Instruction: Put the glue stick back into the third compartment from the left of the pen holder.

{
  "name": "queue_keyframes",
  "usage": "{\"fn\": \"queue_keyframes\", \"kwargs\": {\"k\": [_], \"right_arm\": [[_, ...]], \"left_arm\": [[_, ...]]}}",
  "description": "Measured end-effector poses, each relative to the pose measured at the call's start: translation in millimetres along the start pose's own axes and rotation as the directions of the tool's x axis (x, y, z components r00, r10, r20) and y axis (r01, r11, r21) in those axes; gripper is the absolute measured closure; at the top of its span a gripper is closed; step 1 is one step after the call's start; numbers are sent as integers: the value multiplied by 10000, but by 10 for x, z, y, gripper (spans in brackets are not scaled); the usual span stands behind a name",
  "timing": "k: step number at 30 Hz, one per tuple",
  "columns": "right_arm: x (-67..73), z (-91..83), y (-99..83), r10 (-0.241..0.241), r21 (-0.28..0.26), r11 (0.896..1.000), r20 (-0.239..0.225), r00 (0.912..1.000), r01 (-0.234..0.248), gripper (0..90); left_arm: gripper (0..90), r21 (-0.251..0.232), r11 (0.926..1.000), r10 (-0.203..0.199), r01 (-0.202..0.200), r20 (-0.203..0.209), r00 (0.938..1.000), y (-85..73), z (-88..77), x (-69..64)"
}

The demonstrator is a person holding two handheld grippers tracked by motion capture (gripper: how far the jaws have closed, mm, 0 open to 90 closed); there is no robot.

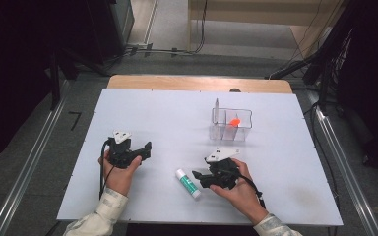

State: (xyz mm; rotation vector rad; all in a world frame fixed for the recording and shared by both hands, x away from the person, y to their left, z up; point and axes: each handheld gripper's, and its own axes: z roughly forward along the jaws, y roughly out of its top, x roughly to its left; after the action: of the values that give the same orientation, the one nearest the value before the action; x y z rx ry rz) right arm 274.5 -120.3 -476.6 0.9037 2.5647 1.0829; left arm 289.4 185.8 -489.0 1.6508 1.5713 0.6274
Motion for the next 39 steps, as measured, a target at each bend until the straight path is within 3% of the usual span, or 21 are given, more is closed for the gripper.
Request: {"fn": "queue_keyframes", "kwargs": {"k": [39], "right_arm": [[300, 205, 25, -530, 471, 9973, -603, 9968, 559, 339]], "left_arm": [[178, 19, 10000, -3, 3, 57, 10000, -2, 6, -3]]}}
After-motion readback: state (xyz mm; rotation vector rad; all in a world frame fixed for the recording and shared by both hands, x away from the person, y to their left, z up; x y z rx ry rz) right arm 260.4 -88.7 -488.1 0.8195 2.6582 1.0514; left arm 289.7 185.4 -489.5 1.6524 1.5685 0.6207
